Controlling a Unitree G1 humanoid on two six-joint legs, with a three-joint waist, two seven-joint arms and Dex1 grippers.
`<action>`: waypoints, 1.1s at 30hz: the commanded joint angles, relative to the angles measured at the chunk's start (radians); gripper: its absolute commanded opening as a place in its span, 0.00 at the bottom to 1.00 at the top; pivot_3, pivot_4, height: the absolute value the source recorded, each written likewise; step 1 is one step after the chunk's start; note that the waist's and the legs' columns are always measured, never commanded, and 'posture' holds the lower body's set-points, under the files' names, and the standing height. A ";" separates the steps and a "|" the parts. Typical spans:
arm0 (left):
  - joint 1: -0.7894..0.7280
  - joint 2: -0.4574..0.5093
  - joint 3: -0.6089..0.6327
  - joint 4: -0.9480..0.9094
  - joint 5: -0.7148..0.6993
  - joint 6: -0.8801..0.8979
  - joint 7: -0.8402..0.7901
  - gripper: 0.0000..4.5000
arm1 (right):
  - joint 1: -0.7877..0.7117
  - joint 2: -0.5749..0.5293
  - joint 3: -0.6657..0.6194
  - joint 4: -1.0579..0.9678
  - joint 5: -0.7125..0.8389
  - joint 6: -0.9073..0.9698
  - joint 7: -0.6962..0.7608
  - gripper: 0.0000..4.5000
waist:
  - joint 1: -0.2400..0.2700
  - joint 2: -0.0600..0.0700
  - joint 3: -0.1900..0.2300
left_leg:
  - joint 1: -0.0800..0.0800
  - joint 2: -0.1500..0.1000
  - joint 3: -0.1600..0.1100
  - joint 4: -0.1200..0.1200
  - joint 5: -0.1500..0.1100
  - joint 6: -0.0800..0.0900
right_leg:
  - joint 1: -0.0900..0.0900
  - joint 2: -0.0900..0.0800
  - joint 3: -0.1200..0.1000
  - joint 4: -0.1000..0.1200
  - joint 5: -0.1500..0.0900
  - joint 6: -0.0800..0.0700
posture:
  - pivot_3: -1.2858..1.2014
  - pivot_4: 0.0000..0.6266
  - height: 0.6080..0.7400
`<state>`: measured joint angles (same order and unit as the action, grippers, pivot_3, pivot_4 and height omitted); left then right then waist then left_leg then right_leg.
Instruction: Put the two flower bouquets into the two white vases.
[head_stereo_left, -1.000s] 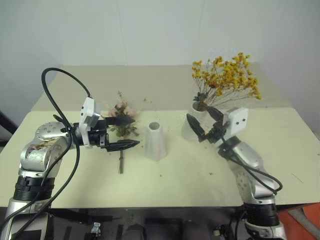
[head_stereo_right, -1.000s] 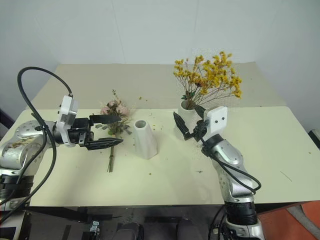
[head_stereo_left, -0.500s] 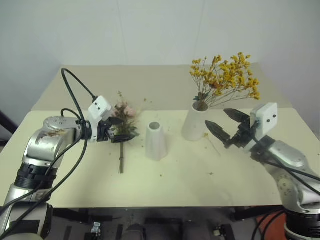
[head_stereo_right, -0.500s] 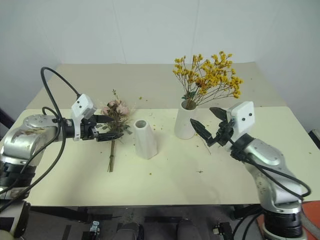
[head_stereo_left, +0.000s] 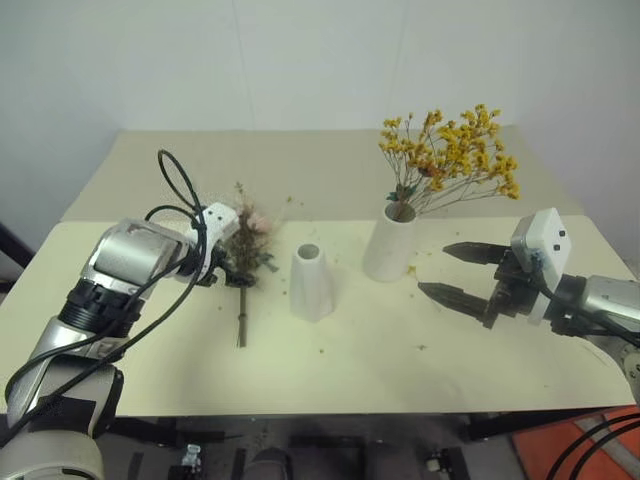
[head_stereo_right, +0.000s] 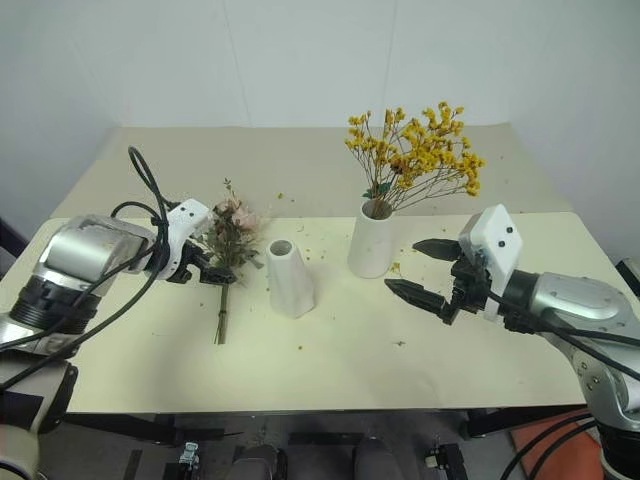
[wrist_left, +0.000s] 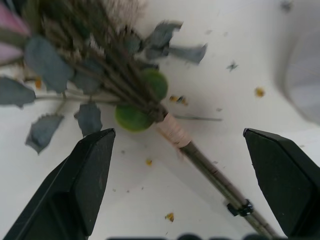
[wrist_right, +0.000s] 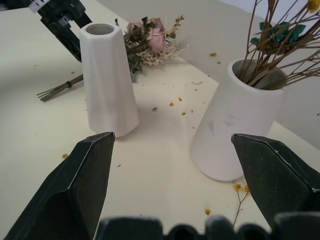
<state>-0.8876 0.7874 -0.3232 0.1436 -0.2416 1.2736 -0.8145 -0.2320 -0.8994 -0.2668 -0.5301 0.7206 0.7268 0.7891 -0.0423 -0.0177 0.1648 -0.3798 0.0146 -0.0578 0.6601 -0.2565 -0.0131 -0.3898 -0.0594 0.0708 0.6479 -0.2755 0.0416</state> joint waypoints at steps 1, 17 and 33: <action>-0.033 -0.011 -0.010 0.022 0.019 0.006 0.013 1.00 | -0.036 -0.024 -0.011 -0.012 0.011 -0.027 0.041 0.99 | 0.001 0.000 0.000 | 0.000 0.000 0.000 0.000 0.000 0.000 | 0.000 0.000 0.000 0.000 0.000 0.000 | 0.52 0.24 1.00; -0.075 -0.111 -0.011 0.207 0.072 -0.050 0.066 0.68 | -0.041 -0.013 -0.012 -0.013 -0.001 -0.042 0.058 1.00 | 0.010 0.000 0.000 | 0.000 0.000 0.000 0.000 0.000 0.000 | 0.000 0.000 0.000 0.000 0.000 0.000 | 0.52 0.24 1.00; -0.088 -0.118 0.124 0.220 0.088 -0.116 0.142 0.03 | -0.002 -0.010 -0.030 0.008 -0.016 -0.109 0.105 1.00 | 0.016 0.000 0.000 | -0.001 0.000 0.000 0.001 0.000 0.000 | 0.000 0.000 0.000 0.000 0.000 0.000 | 0.52 0.24 1.00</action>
<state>-0.9398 0.6647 -0.2559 0.3787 -0.1588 1.1911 -0.6957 -0.2371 -0.9108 -0.2536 -0.5182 0.7081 0.6581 0.8804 -0.0260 -0.0181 0.1650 -0.3809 0.0144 -0.0580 0.6608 -0.2564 -0.0132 -0.3901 -0.0598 0.0703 0.6481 -0.2755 0.0415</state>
